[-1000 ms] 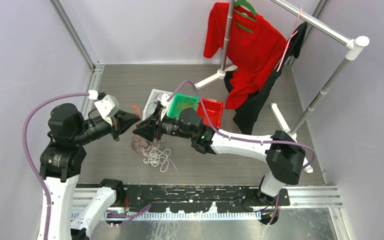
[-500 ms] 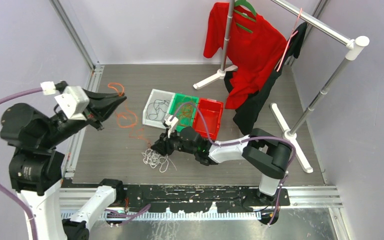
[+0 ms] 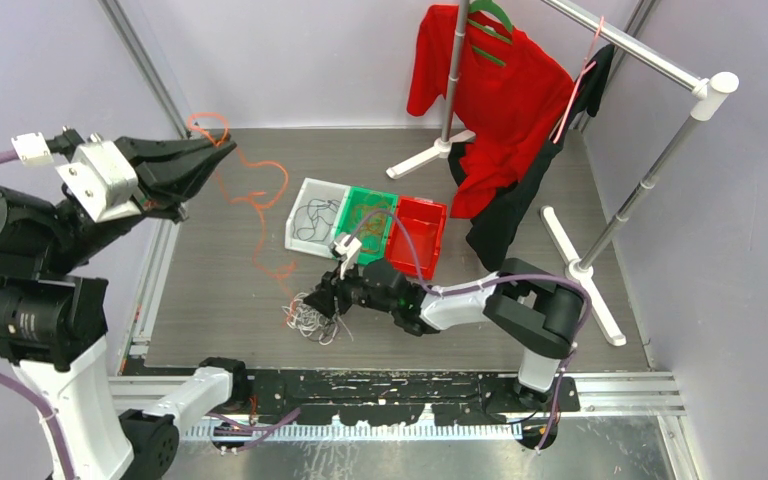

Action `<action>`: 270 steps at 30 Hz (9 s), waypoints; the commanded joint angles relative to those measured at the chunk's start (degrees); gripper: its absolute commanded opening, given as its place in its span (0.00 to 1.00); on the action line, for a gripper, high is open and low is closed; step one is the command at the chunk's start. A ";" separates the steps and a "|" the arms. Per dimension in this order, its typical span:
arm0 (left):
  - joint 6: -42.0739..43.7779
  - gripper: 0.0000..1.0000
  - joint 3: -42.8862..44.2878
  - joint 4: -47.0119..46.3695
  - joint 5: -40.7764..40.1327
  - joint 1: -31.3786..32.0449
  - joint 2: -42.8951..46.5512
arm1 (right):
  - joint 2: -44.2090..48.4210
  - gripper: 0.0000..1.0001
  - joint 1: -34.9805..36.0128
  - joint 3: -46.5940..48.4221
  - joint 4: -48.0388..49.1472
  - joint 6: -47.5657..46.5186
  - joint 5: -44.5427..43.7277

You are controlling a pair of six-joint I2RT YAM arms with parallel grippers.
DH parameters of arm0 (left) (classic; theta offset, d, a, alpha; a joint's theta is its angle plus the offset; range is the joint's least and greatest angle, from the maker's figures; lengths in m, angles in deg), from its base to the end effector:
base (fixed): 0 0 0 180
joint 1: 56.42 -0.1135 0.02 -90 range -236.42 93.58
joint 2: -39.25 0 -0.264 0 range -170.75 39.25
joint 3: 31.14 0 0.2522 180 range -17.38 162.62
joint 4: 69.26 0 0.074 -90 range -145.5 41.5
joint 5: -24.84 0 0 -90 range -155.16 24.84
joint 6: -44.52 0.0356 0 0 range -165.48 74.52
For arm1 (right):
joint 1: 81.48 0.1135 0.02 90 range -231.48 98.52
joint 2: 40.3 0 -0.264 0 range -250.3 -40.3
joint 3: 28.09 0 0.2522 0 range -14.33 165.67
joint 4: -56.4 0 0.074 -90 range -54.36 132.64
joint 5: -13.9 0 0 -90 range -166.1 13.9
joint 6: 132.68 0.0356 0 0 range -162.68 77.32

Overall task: Untangle the cables
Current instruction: Untie the cable, then place the cable in the bin.

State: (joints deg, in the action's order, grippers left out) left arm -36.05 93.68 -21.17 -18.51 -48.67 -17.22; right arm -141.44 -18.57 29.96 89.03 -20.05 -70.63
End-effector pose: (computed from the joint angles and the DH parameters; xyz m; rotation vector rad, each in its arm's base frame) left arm 0.0555 -0.0337 0.6021 0.8711 1.0258 -0.4693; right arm 0.1622 0.3245 0.1804 -0.7264 1.7609 1.1424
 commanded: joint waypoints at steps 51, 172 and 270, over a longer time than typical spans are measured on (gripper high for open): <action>1.06 0.00 5.49 -29.05 3.05 13.35 -33.34 | 31.23 0.54 -13.80 -8.62 -13.80 0.31 -31.25; 36.18 0.28 -4.48 22.41 -10.14 10.96 -58.70 | 33.76 0.42 -29.43 -14.28 -13.97 10.15 -20.12; 38.51 0.99 2.63 25.41 -25.59 21.56 -53.95 | 36.02 0.34 -29.54 -12.00 -21.26 8.38 -18.13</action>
State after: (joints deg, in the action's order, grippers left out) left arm 5.82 92.53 -3.09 -43.21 -26.86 -76.06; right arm -105.29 -47.88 12.95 68.22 -10.15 -90.37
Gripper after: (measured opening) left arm 0.994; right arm 0.346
